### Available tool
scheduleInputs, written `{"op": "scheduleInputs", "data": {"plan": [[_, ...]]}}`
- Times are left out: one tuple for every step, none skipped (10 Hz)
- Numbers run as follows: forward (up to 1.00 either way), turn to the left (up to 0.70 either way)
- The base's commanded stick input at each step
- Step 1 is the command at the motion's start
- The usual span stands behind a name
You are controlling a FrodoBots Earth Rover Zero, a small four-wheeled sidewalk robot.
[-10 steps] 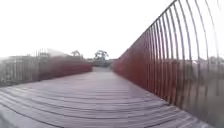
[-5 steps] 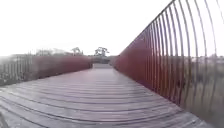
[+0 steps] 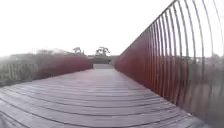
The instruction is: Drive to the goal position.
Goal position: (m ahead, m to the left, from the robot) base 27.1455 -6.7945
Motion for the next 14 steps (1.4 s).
{"op": "scheduleInputs", "data": {"plan": [[0.70,0.00],[0.70,0.00],[0.70,0.00],[0.70,0.00],[0.70,0.00],[0.70,0.00],[0.70,0.00],[0.70,0.00],[0.70,0.00],[0.70,0.00],[0.70,0.00],[0.70,0.00],[0.70,0.00],[0.70,0.00]]}}
